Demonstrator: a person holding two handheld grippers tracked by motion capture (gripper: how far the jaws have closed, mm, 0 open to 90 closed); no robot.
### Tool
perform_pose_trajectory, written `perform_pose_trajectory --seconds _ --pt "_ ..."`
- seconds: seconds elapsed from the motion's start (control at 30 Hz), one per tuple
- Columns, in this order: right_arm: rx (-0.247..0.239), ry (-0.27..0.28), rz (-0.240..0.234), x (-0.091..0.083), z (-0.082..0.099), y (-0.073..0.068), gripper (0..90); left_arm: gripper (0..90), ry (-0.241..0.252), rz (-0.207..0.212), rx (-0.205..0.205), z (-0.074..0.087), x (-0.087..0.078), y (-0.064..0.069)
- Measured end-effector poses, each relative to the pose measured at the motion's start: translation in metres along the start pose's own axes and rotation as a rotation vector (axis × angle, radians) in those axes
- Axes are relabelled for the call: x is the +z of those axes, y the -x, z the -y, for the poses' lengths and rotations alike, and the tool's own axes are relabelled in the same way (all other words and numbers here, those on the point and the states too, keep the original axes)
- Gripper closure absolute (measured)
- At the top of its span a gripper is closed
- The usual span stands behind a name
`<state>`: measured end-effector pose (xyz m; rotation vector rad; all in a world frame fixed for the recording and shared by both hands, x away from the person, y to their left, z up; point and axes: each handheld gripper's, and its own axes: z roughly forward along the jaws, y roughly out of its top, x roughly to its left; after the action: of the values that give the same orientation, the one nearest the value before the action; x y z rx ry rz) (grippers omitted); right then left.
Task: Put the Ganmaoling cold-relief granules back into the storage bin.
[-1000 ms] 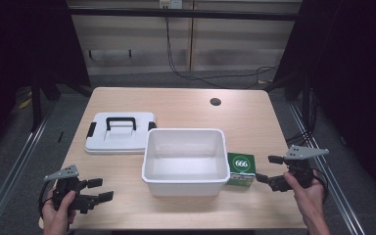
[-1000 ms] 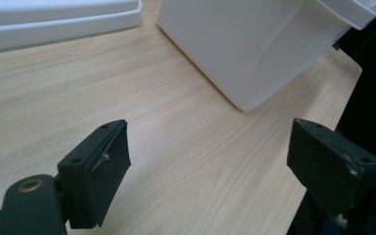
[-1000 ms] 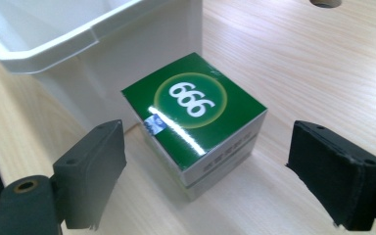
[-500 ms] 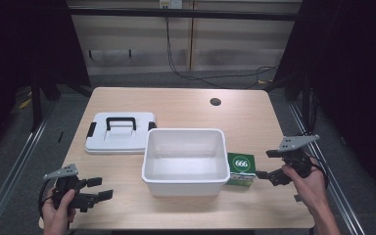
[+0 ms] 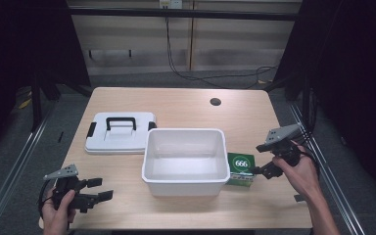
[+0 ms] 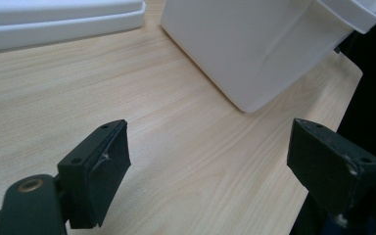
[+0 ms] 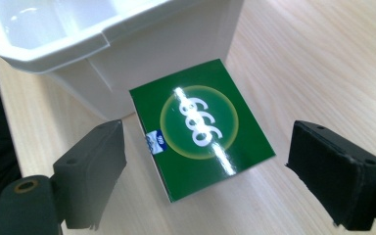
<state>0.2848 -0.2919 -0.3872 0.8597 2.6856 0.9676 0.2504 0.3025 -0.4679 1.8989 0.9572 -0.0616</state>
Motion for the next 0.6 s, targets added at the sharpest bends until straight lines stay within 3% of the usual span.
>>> perform_pose_trajectory --seconds 0.1,0.17,0.3,0.4,0.5,0.6 --pt "-0.008 -0.026 -0.013 0.003 -0.005 0.003 13.4 16.0 0.002 -0.001 -0.002 0.0 0.0 0.001" --pt "-0.007 -0.074 -0.021 0.005 -0.01 0.005 13.5 16.0 0.006 -0.002 -0.002 0.0 -0.001 0.001" --pt "0.027 -0.114 -0.032 0.006 -0.017 0.004 14.1 16.0 0.004 0.001 -0.001 0.0 0.0 0.001" --pt "-0.007 -0.149 -0.059 0.008 -0.021 0.005 13.6 16.0 0.005 -0.002 -0.001 0.0 -0.001 0.001" --pt "-0.043 -0.175 -0.027 0.01 -0.023 0.007 13.9 16.0 0.002 0.0 -0.001 0.0 0.0 0.0" --pt "-0.054 -0.186 -0.032 0.011 -0.025 0.009 13.3 16.0 -0.003 0.004 0.002 0.0 0.0 0.0"
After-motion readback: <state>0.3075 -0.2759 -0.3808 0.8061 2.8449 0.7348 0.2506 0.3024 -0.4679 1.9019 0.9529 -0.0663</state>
